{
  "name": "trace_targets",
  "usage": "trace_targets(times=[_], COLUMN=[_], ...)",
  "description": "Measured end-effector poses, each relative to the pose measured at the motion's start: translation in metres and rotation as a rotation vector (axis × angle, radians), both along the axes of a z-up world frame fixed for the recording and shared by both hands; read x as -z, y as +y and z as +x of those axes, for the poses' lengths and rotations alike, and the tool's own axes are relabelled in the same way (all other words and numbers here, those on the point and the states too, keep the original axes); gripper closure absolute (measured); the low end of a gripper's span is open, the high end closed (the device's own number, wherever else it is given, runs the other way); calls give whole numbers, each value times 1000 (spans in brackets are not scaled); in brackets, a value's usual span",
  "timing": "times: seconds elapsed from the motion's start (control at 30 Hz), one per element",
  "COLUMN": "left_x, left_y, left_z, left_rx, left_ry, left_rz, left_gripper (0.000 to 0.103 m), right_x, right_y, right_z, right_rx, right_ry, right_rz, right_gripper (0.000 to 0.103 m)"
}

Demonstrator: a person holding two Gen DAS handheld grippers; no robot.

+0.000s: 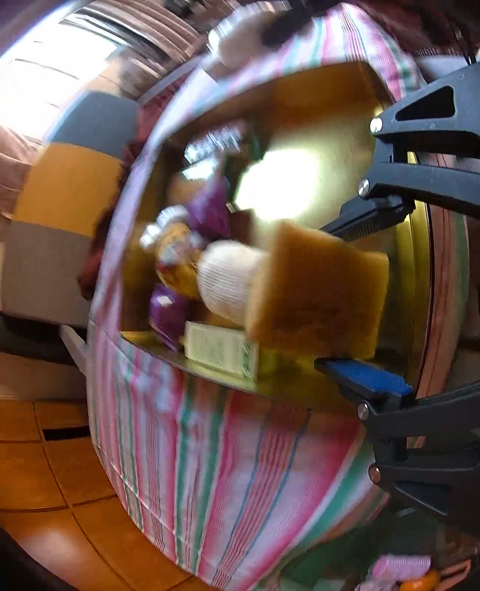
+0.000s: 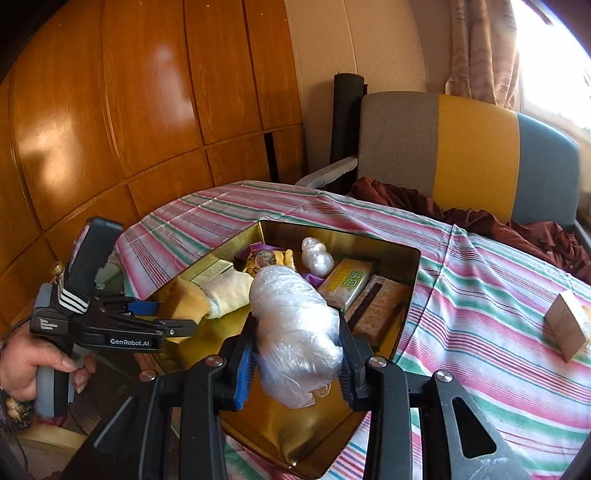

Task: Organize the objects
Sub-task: 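Lower the yellow sponge into the gold tray and open the left gripper, then lower the wrapped ball into the gold tray and open the right gripper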

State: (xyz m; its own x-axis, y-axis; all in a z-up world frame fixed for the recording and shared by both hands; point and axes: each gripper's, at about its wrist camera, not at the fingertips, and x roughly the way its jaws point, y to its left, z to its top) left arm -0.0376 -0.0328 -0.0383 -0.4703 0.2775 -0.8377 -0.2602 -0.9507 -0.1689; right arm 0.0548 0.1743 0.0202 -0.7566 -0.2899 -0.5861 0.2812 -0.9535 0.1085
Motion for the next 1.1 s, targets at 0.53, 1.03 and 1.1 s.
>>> trace_targets(times=[0.53,1.03,1.1], left_x=[-9,-44,-47], left_y=[-11,-51,-51], left_z=[-16,9,14], left_rx=[-104,-328,-337], left_ry=[71,235,258], left_rz=[-95,203,217], left_gripper=[33,32,32], right_x=[12,31,36], right_y=[-17,-30,-37], right_z=[-10,-36,-43], right_rx=[-31,-45,-53], right_ry=[-53,-176,-200], right_rz=[-1,-2,5], right_gripper=[65,65,65])
